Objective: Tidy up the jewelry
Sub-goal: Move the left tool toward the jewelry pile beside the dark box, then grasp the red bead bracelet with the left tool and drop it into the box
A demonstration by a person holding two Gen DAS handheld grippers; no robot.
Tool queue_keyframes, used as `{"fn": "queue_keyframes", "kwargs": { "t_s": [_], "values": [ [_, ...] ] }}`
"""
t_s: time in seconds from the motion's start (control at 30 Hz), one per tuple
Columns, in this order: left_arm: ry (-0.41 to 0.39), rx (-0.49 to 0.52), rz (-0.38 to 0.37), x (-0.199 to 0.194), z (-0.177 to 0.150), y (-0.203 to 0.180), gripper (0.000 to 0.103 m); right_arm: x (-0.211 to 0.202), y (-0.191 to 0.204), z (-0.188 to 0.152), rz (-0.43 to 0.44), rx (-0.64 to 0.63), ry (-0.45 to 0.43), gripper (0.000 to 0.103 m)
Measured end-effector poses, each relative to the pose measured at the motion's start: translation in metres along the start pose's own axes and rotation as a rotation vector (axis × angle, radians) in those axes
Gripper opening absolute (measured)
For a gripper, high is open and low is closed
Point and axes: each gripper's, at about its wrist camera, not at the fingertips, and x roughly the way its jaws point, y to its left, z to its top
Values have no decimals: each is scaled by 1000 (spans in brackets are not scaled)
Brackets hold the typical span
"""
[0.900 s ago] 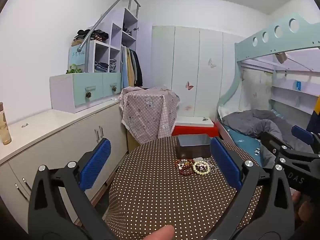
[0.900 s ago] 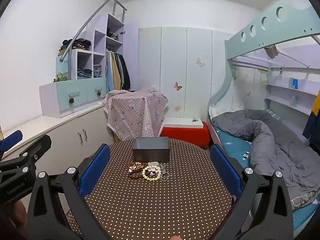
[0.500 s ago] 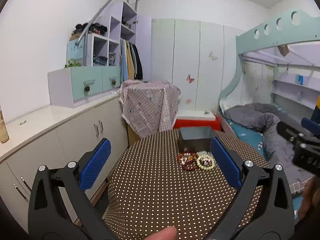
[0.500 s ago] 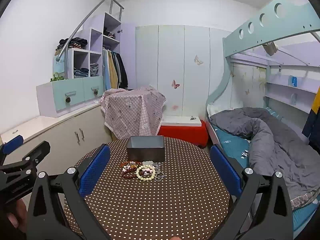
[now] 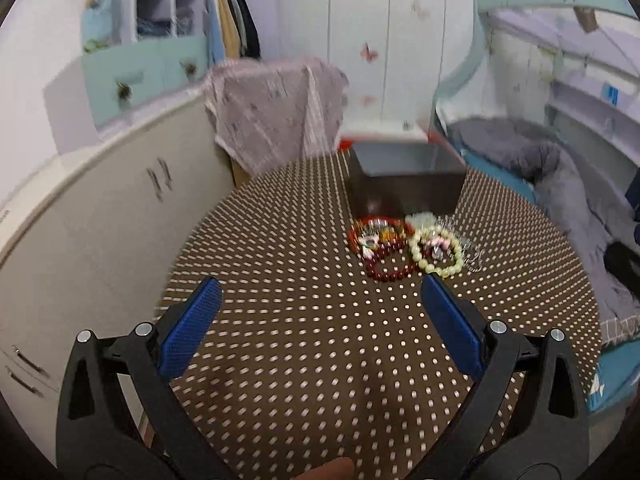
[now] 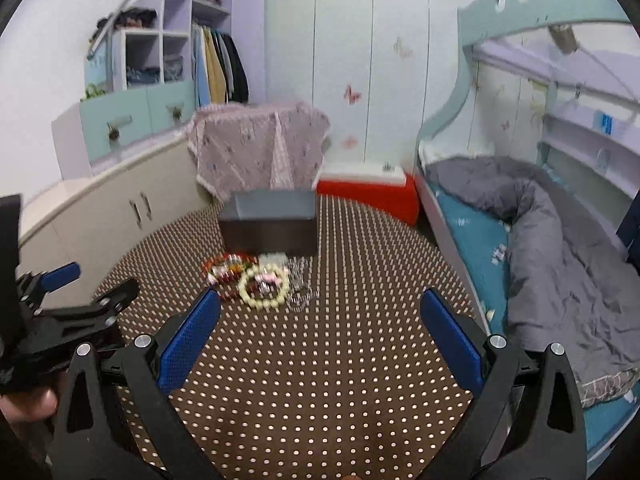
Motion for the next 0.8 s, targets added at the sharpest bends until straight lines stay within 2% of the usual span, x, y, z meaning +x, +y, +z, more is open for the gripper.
{"fn": "queue_keyframes", "kwargs": {
  "t_s": [0.17, 0.3, 0.37, 0.47, 0.5, 0.57, 0.73, 0.77, 0.8],
  "values": [
    [212, 42, 12, 57, -11, -5, 97, 30, -10, -5, 10, 8, 88, 96],
    [291, 65, 34, 97, -14, -10, 97, 53, -19, -7, 12, 23, 149, 96],
    [342, 63, 29, 114, -17, -12, 90, 62, -23, -8, 16, 24, 174, 96],
    [351, 26, -7, 124, -14, -8, 83, 74, -27, -6, 26, 36, 207, 96],
    [364, 33, -2, 127, -14, -8, 65, 77, -28, -6, 31, 39, 214, 96],
    [350, 55, 7, 129, -15, -7, 61, 86, -27, -4, 46, 37, 231, 96],
    [335, 105, -70, 122, -17, -14, 23, 103, -18, 2, 100, 18, 252, 96],
    [336, 110, -91, 121, -18, -13, 20, 107, -14, 3, 123, 10, 256, 96],
    [336, 96, -116, 116, -22, -19, 11, 109, -11, 4, 140, 0, 258, 96]
  ]
}}
